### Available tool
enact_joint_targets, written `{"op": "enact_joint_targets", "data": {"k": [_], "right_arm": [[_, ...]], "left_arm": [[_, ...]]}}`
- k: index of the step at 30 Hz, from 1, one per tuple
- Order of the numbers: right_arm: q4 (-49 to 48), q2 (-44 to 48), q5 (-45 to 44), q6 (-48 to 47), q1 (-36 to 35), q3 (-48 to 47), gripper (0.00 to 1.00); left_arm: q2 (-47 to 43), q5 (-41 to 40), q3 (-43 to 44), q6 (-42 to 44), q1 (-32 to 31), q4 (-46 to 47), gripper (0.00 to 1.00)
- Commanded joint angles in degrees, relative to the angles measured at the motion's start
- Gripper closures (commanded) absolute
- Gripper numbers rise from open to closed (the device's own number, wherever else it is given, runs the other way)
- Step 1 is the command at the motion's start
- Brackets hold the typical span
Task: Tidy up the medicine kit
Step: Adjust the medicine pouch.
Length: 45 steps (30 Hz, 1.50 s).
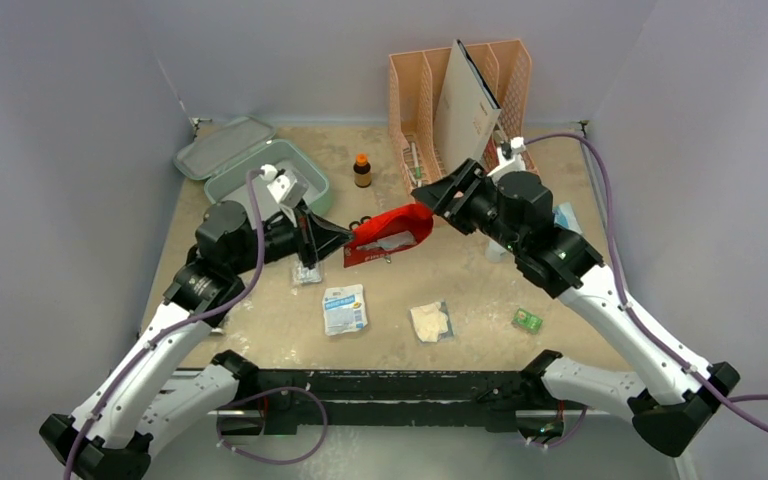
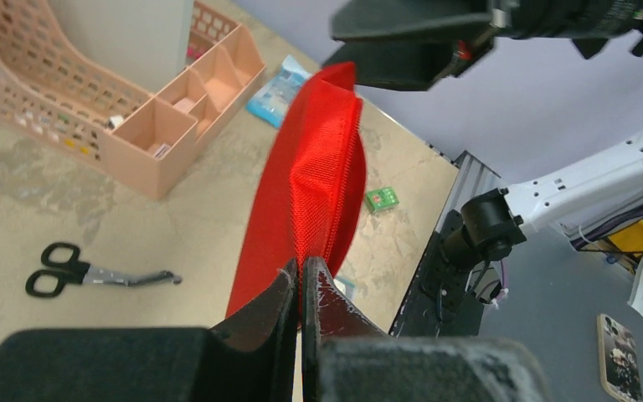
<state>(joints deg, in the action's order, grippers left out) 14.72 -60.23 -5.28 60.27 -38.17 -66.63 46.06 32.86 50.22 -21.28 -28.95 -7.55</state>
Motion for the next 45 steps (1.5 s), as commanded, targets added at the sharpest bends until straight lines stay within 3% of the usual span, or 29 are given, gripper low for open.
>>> {"op": "enact_joint_targets", "data": {"k": [1, 7, 10, 15, 18, 21, 24, 29, 35, 45], "right_arm": [[2.71, 2.48, 6.87, -10.33, -0.22, -0.39, 0.33], [9.38, 1.02, 6.78, -19.99, -0.15, -2.30, 0.23], [13.09, 1.78, 5.05, -21.97, -0.19, -3.07, 0.10], [16.95, 3.38, 0.31, -26.30, -0.15, -7.20, 0.07], [14.24, 2.98, 5.42, -31.06, -0.18, -8.33, 0.16], [8.52, 2.30, 16.14, -31.42, -0.43, -5.81, 0.31], [3.22, 1.65, 19.64, -30.66, -2.47, -3.19, 0.44], [-2.09, -1.71, 15.85, -33.21, -11.75, -2.49, 0.51], [-8.04, -6.57, 10.09, -34.08, -16.83, -0.98, 0.54], [-6.86, -13.34, -5.43, -40.86, -25.49, -4.34, 0.56]], "left_arm": [[1.07, -3.96, 4.87, -0.85, -0.05, -6.40, 1.00], [2.46, -5.50, 5.67, -3.65, -0.04, -9.02, 1.00], [2.99, -6.05, 5.86, -4.16, -0.05, -10.41, 1.00], [3.62, -6.84, 6.90, -4.84, -0.04, -12.32, 1.00], [4.58, -9.10, 7.95, -6.45, -0.05, -13.16, 1.00], [6.14, -11.44, 9.23, -9.66, -0.01, -14.61, 1.00], [7.88, -12.52, 10.52, -12.41, -0.03, -15.74, 1.00], [9.62, -12.25, 12.75, -14.31, 0.01, -17.08, 1.00], [9.50, -12.29, 12.70, -17.23, -0.02, -16.78, 1.00], [9.22, -11.19, 11.37, -20.38, 0.01, -15.78, 1.00]]}}
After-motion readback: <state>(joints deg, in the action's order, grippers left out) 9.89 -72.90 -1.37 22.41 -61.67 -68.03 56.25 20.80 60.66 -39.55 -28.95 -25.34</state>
